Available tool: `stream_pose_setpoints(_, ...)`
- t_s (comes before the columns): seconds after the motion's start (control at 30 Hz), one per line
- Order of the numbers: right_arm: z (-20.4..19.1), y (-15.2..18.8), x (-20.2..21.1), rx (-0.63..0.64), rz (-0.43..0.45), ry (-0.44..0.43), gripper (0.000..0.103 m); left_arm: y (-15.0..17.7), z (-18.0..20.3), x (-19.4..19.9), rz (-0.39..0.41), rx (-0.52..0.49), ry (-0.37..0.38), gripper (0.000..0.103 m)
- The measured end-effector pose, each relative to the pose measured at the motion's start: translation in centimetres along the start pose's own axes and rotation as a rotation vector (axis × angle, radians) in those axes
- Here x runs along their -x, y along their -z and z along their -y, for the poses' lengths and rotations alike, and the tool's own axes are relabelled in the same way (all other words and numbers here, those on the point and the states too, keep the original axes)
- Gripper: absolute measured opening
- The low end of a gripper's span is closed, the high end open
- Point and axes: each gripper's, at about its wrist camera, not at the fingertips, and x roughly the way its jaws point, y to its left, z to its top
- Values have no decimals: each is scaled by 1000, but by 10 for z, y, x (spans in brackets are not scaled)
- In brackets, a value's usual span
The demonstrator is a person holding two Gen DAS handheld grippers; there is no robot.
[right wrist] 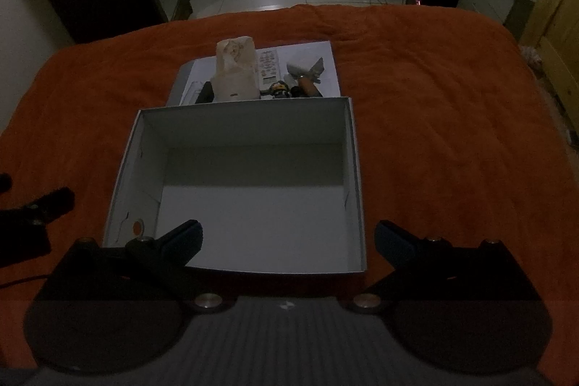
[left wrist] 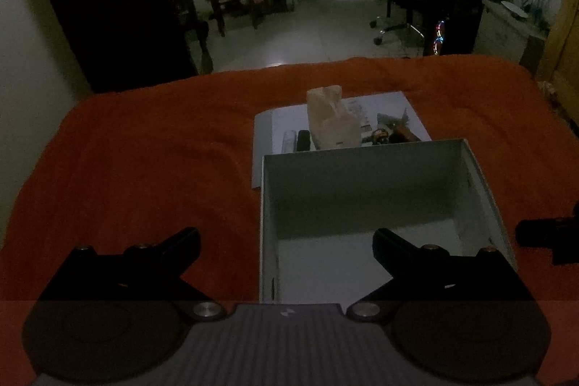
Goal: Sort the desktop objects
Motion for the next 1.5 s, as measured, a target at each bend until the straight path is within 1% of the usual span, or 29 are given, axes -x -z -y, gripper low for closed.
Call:
stream_pose_setpoints(0.17,-1,-3,2,2,-9,5,103,1,0,-2,-13,8,9,103)
stream_pose_setpoints(0.23,-2,-5,2,3,-12,7,103,-1,4,-5,-16,2,-1,103)
stream_pose_setpoints(0.3,-2,3,5,10,16,9,103,0,6,-6,-13,-4,-16,103)
stream_pose_setpoints(0.43,0,-1,2,2,10,-21,103,2,3,-5,-2,-10,-62,103)
stream_pose_setpoints(0.63,6,2,-8,-8,-8,-9,103,4,1,-5,7,-18,-77,103)
stream_pose_setpoints(0.8,-2,0,-6,6,-3,-7,103,4,-1,-3,9,-23,-77,103)
stream_pose_setpoints(1.0,-1,0,2,7,1,-8,103,3,-2,-5,0,-16,-70,103)
stream_pose_setpoints(1.07,1,-2,7,-9,35,-12,103,1,-4,-7,-7,-16,-61,103)
stream_pose_setpoints(1.17,8,-6,16,-40,108,-11,103,-6,-13,-9,-14,9,-58,103)
stream_pose_setpoints(1.23,15,-11,19,-65,118,4,103,-13,-18,-13,-34,27,-44,103)
stream_pose_setpoints(1.3,23,-16,18,-102,106,8,103,-23,-21,-21,-64,28,-24,103)
stream_pose_setpoints(1.37,28,-22,14,-120,85,23,103,-34,-21,-31,-67,16,-24,103)
stream_pose_setpoints(1.5,24,-42,-5,-68,49,76,103,-56,-12,-60,-56,-47,-6,103)
